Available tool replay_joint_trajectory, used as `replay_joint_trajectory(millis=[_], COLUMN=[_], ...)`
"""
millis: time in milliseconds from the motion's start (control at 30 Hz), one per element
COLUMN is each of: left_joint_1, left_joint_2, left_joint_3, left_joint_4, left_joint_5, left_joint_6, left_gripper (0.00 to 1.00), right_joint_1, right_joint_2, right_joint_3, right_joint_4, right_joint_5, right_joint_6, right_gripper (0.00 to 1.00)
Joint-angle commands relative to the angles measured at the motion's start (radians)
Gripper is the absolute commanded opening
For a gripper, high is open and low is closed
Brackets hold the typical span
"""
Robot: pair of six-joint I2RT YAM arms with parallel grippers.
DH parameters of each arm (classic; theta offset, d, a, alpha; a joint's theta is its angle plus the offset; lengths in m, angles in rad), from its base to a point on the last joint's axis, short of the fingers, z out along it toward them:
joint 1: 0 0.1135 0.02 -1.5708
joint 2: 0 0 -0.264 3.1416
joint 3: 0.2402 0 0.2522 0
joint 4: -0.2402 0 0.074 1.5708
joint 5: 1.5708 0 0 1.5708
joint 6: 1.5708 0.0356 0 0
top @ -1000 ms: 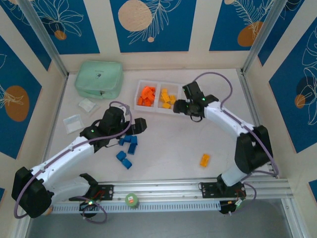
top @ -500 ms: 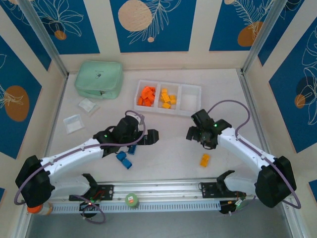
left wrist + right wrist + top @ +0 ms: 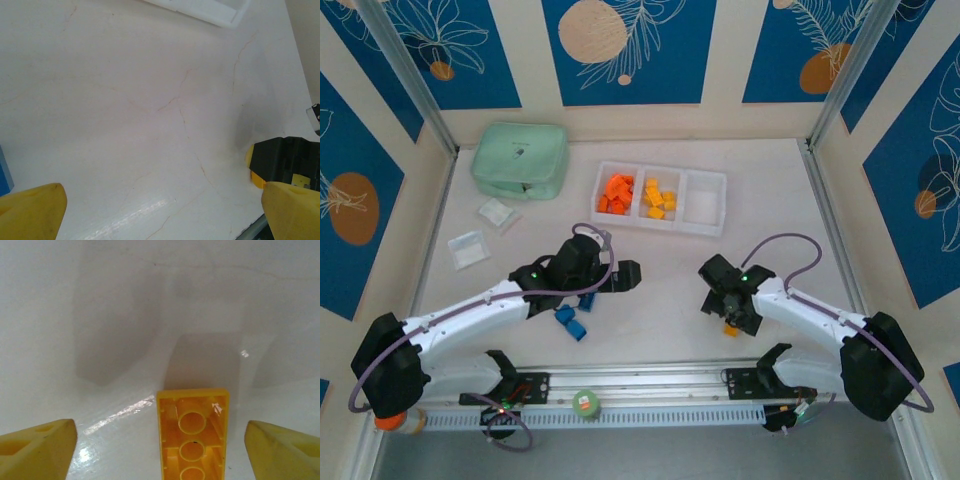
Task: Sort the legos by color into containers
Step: Pick up the lego from the bottom-right of the table.
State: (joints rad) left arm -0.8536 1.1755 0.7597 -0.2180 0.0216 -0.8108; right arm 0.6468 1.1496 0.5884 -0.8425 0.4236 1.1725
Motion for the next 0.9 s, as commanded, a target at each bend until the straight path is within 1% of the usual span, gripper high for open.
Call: replay_joint_trajectory(millis=[0, 100, 267, 400, 500, 567, 733, 867], left_joint_1=[-0.008, -0.008, -0.008, -0.008, -0.008, -0.007, 0.002, 0.041], left_joint_2=[-0.004, -0.003, -0.005, -0.001, 0.002, 0.003, -0.004, -0.024], left_joint_3=[-0.003, -0.003, 0.0, 0.006, 0.015, 0.018, 0.039, 0.056], left_joint_4=[0.002, 0.0, -0.001, -0.001, -0.008, -0.012, -0.035, -0.067], left_joint_5=[-0.018, -0.02, -0.021, -0.02, -0.021, -0.024, -0.037, -0.037], left_joint_6=[0.0, 0.001, 0.001, 0.004, 0.009, 0.014, 0.039, 0.064], left_gripper=[0.99, 0.99, 0.99, 0.99, 0.99, 0.99, 0.99, 0.99], right_joint_1=[0.016, 0.022, 0.025, 0.025, 0.024, 0.025, 0.025, 0.008], right_joint_2=[0.009, 0.013, 0.026, 0.04, 0.049, 0.05, 0.046, 0.1], right_joint_3=[-0.017, -0.038, -0.047, -0.041, -0.038, -0.018, 0.085, 0.205], right_joint_4=[0.033, 0.089, 0.111, 0.113, 0.131, 0.122, 0.119, 0.159], right_joint_5=[-0.013, -0.039, -0.052, -0.047, -0.061, -0.053, -0.035, -0.014], right_joint_6=[0.056, 0.031, 0.006, -0.011, -0.033, -0.048, -0.146, -0.249], right_gripper=[0.79, 0.71, 0.57, 0.44, 0.36, 0.33, 0.32, 0.33])
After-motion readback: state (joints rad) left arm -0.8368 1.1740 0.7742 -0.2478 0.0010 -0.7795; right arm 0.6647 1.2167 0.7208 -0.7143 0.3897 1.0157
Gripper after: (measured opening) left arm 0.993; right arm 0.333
